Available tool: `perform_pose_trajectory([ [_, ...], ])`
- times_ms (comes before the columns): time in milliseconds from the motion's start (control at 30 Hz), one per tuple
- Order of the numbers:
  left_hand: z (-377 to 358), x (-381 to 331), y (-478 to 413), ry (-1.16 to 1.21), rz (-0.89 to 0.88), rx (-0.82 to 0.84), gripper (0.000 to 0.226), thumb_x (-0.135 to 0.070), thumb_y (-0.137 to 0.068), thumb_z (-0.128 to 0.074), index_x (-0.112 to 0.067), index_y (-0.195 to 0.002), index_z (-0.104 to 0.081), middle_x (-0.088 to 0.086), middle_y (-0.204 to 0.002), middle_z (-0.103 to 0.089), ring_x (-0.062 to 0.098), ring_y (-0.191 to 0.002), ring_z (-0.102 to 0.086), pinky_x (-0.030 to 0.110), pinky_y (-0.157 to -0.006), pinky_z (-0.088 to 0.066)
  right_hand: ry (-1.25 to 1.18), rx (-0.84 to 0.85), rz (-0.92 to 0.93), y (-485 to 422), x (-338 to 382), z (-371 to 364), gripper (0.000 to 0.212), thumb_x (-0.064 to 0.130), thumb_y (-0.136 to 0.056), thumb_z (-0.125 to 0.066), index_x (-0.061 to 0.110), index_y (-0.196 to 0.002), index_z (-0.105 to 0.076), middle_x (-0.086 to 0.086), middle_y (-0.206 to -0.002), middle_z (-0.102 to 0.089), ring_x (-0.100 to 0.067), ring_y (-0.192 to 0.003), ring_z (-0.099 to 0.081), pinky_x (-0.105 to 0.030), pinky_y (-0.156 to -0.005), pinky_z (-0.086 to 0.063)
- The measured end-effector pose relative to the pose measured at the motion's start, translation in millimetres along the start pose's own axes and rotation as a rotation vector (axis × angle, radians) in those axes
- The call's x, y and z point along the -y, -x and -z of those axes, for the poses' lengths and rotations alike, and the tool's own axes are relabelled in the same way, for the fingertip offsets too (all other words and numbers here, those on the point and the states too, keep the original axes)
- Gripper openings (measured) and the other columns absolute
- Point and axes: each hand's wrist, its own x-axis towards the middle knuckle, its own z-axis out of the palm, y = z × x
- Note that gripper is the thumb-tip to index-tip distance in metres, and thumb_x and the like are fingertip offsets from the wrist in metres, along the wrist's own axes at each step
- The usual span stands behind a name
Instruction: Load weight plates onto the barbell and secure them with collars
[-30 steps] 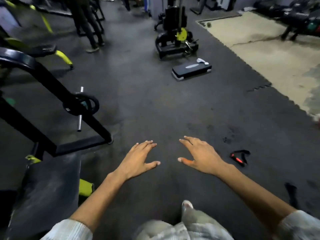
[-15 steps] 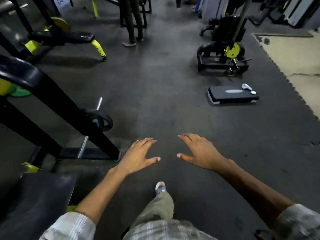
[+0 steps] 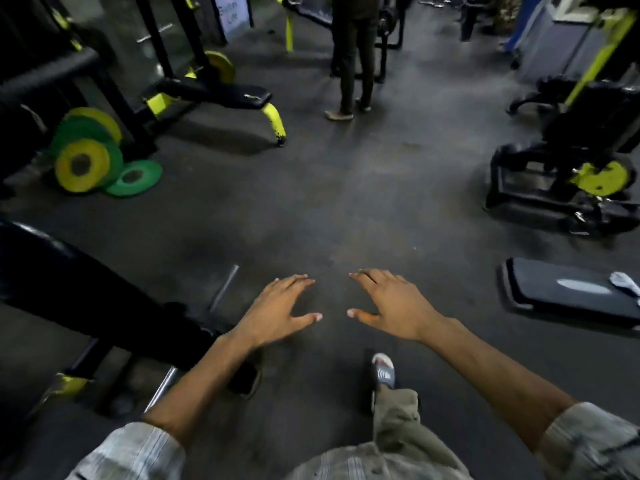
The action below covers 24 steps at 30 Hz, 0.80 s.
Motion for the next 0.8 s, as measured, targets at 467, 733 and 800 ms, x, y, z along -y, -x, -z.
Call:
perform_pose_trajectory([
  [467,86,130,-178,0.119,0.505,-0.248,0.093,-0.079,-0.079,-0.044,-0.017,-0.149,-0.05,0.005,-0.156,-0.05,0.022,-0.146,-0.044,0.046,-0.121,-0.034,0.136,0.154,0.519,-387,-58,95,0.078,0.067,-0.095,-0.052,0.025,-0.158,-0.034,-0.002,-0.161,-0.042,-0.025,-0.146,-0.044,-0.043,-0.116,-0.038],
  [733,132,250,-221,0.197,0.756,-0.312,0.094,-0.079,-0.078,-0.041,-0.02,-0.151,-0.046,0.004,-0.158,-0.046,0.022,-0.148,-0.041,0.044,-0.123,-0.029,0.186,0.211,0.789,-576,20,97,0.08,0.069,-0.096,-0.049,0.025,-0.16,-0.03,-0.002,-0.164,-0.037,-0.023,-0.15,-0.039,-0.043,-0.118,-0.036],
  [800,150,273,-224,0.201,0.82,-0.339,0.094,-0.079,-0.078,-0.041,-0.021,-0.152,-0.046,0.004,-0.159,-0.046,0.021,-0.149,-0.04,0.043,-0.124,-0.028,0.194,0.214,0.861,-619,47,105,0.08,0.068,-0.096,-0.049,0.025,-0.16,-0.031,-0.002,-0.164,-0.037,-0.023,-0.15,-0.038,-0.043,-0.119,-0.035],
])
